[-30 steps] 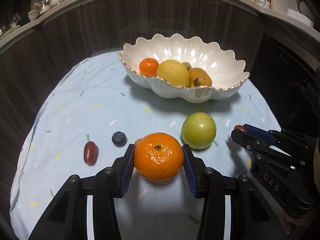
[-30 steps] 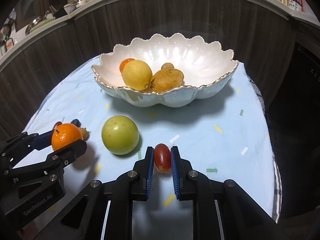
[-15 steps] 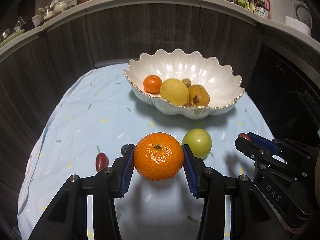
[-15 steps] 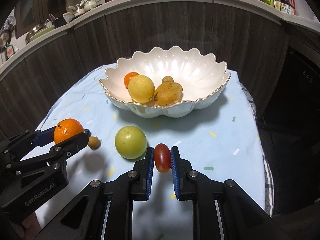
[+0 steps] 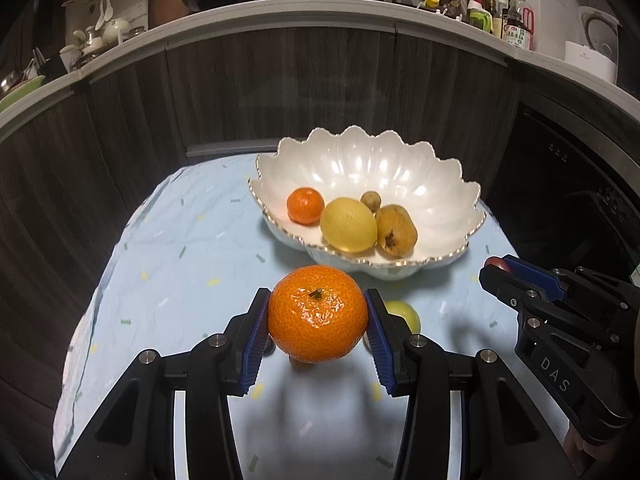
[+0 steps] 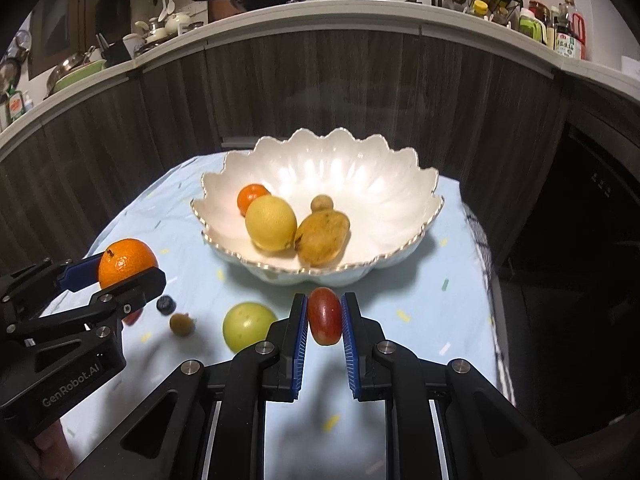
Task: Organize fruits
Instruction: 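Lift the tangerine and red jujube and carry both over the bowl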
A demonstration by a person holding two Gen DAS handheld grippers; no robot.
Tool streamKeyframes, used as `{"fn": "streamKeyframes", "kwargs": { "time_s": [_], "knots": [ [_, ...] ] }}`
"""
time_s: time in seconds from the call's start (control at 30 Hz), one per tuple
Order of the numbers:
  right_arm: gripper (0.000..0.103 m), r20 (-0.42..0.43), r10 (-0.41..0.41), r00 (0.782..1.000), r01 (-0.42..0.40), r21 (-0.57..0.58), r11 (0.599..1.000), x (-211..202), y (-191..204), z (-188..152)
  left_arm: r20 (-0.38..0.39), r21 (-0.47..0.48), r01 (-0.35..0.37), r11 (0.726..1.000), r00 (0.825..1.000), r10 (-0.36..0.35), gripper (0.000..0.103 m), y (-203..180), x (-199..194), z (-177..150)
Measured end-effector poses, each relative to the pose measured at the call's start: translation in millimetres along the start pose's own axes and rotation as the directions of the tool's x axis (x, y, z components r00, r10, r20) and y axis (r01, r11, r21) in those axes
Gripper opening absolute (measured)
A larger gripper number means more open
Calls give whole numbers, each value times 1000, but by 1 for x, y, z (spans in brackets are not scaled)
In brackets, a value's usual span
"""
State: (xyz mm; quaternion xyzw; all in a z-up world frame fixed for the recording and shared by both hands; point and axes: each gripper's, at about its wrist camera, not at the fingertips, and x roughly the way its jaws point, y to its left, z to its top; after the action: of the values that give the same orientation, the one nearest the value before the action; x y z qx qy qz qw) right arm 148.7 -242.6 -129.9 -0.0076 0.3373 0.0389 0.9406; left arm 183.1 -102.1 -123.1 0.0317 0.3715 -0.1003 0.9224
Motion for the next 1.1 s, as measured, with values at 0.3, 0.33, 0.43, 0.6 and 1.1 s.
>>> {"fn": "streamKeyframes", "kwargs": {
  "time_s": [0.3,0.33,0.43,0.6,1.1],
  "knots": [
    [18,23,-21,1000,21,0,1000,3,-5,19,21,31,5,999,1000,-6,45,0,11,25],
    [18,25,-25,999,25,2,1000,4,-6,22,22,33,4,999,1000,-5,45,1,13,28],
    [18,31,-31,999,30,11,999,7,-8,28,34,44,0,999,999,-1,45,2,18,38],
    [18,38,-42,998,41,26,999,14,-11,38,33,59,7,998,999,-9,46,4,29,51],
    [18,12,-70,997,68,89,994,49,-30,68,30,96,58,994,998,-62,46,4,67,90]
  ]
}}
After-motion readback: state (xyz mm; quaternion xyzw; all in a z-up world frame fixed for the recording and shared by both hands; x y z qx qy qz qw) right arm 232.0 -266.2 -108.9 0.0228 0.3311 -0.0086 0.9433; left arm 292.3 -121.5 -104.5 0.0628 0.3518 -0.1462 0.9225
